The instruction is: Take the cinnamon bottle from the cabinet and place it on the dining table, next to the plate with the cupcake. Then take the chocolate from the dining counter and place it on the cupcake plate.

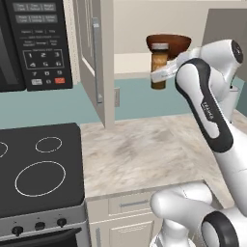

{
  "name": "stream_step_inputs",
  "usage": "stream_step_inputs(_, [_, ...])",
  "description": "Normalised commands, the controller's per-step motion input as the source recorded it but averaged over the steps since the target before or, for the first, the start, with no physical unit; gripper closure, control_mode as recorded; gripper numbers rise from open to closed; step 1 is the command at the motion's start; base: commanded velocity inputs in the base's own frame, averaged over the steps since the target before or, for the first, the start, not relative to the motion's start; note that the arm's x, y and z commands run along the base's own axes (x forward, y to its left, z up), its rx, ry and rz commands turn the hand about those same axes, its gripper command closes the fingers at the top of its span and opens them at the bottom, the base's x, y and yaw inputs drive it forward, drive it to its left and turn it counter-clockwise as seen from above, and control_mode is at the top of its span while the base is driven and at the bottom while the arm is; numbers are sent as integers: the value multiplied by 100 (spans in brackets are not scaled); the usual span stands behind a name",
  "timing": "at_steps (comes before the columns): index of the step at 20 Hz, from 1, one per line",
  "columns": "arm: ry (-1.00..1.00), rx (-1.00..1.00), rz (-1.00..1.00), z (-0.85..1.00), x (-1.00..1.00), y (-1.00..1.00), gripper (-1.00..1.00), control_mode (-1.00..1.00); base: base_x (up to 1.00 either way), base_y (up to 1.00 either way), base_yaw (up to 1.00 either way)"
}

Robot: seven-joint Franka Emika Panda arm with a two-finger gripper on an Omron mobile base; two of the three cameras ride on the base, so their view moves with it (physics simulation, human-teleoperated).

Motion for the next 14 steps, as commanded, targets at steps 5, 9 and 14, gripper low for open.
stream_step_inputs(5, [-6, 0, 0, -23, -100, -33, 100, -100, 0, 0, 0])
stream_step_inputs(9, [-6, 0, 0, -69, -100, 4, 100, -100, 0, 0, 0])
stream_step_inputs(14, [-1, 0, 0, -71, -68, 13, 100, -100, 0, 0, 0])
